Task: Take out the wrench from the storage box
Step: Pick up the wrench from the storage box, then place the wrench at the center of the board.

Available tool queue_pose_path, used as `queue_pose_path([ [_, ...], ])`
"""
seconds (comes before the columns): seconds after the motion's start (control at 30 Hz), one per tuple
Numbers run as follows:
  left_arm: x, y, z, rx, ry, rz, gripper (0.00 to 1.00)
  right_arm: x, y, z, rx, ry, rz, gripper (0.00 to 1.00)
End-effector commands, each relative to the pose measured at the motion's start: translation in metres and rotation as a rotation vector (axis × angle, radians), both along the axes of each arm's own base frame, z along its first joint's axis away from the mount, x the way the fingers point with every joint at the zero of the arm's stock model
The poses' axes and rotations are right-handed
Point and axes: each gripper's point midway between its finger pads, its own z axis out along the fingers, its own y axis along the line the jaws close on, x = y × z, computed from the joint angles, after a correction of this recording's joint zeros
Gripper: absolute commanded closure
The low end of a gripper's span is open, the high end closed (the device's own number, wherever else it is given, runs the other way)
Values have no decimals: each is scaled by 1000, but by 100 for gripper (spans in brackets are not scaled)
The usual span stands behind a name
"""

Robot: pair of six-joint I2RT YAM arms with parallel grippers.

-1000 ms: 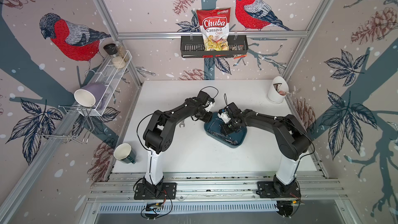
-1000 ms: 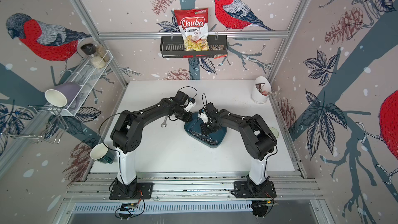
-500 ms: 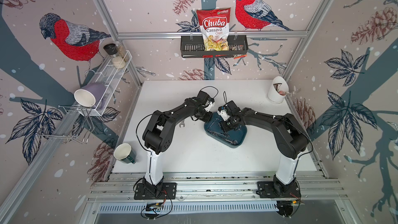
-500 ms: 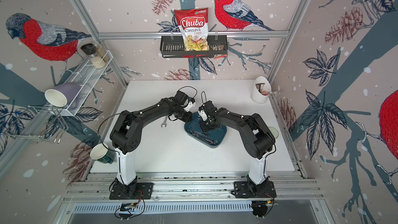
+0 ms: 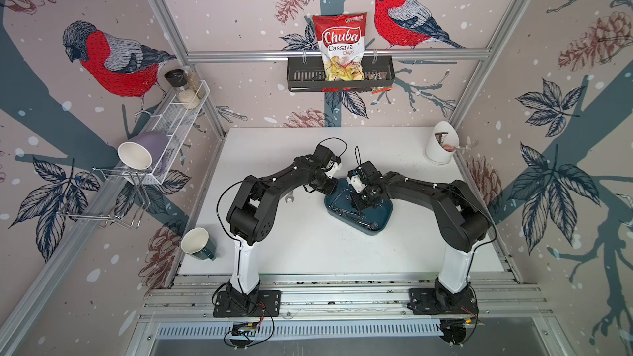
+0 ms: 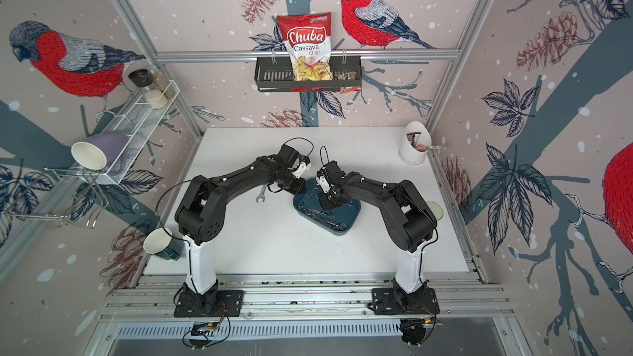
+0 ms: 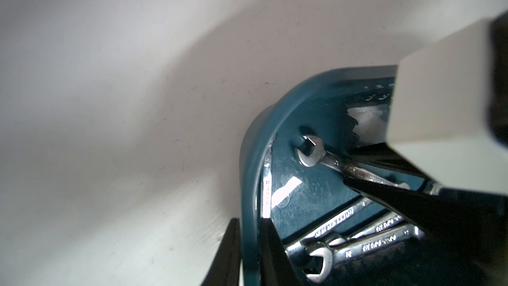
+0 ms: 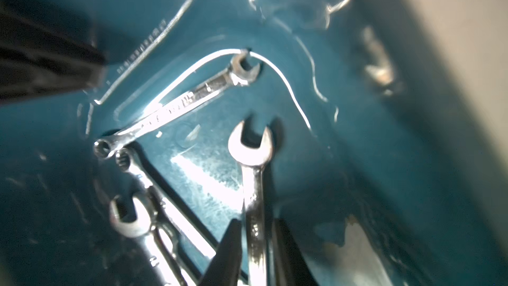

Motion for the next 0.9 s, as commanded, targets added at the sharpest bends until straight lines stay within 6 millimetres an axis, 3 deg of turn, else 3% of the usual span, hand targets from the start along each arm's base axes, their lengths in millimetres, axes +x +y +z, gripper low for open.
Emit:
queue_pose_path([
  [0.0,-3,0,3,-3,4,-4,82,-1,-5,-4,-33,6,-20,70],
  [0.27,-3,0,3,-3,4,-5,82,-3,-7,-15,-105,2,-12,66],
  [0.57,-3,0,5,-6,-2,-4,82,-4,-22,-22,-215,-27,-18,85],
  [0.7,-3,0,5,-7,-2,-4,82,0,-15,-8,-165,-46,-16,91],
  [0.87,-4,0,6,-5,-2,-5,82,8,-5,27,-45,-79,-23,92],
])
